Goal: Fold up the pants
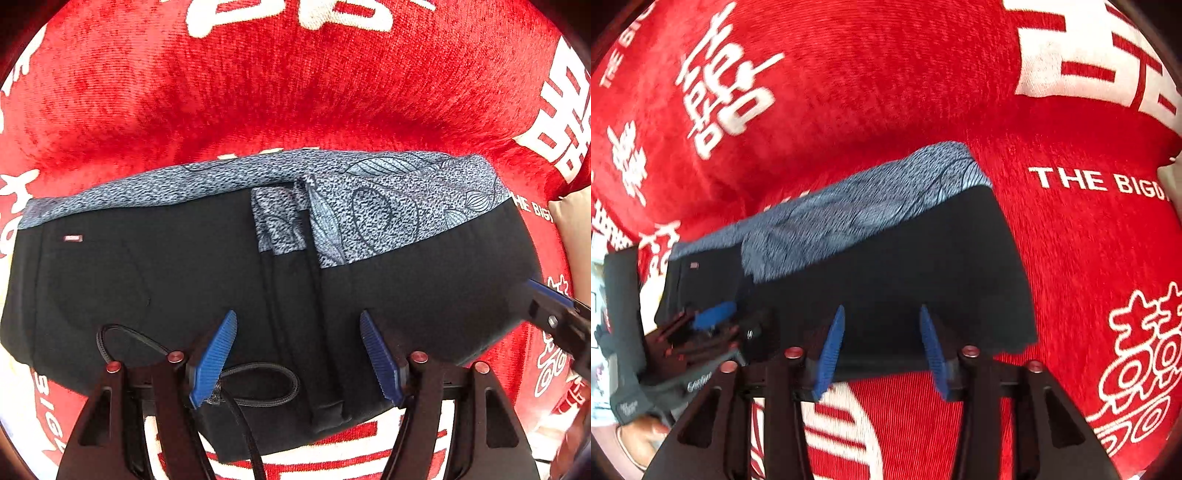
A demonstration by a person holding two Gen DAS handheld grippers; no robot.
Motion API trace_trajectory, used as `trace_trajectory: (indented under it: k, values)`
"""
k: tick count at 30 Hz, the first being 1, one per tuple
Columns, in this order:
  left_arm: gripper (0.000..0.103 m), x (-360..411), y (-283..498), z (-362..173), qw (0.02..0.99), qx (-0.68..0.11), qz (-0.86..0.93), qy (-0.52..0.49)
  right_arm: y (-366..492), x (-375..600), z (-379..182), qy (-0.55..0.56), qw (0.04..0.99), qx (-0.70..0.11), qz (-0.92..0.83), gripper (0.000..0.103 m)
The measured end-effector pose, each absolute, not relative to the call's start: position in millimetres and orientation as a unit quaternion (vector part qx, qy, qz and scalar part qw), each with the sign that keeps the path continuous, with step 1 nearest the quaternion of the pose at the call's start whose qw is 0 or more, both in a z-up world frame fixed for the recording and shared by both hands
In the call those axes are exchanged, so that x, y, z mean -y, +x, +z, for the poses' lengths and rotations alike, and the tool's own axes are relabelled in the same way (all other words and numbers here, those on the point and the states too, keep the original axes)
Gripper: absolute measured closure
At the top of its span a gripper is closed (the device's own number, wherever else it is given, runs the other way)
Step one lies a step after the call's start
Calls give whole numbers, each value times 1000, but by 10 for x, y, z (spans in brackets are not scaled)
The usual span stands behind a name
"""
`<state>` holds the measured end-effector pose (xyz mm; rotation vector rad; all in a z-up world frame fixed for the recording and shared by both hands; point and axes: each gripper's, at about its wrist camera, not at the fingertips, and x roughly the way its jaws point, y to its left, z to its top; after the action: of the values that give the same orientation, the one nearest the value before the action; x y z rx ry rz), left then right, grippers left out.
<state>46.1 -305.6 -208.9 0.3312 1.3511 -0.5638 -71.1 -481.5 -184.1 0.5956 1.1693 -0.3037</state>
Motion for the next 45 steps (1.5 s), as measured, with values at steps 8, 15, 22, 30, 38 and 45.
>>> trace_trajectory:
  k: [8, 15, 22, 30, 38, 45]
  values:
    - [27, 2806, 409, -1989, 753, -611, -205, 131, -579, 4731, -2019, 276, 777, -552, -124, 41]
    - [27, 2538, 311, -2025, 762, -618, -153, 119, -536, 4744, -2178, 286, 776, -556, -86, 27]
    - [27, 2464, 307, -2036, 762, -622, -141, 113, -446, 4503, -2191, 208, 788, -574, -78, 25]
    - [27, 2239, 412, -2028, 753, -630, -158, 100, -352, 4394, -2196, 215, 776, -577, -134, 25]
    - [27, 1820, 562, -1952, 761, -623, -169, 72, -244, 4165, -2110, 215, 762, -586, -171, 25]
    - [11, 1366, 618, -1949, 758, -629, -169, 20, 4, 3773, -1964, 196, 781, -576, -139, 24]
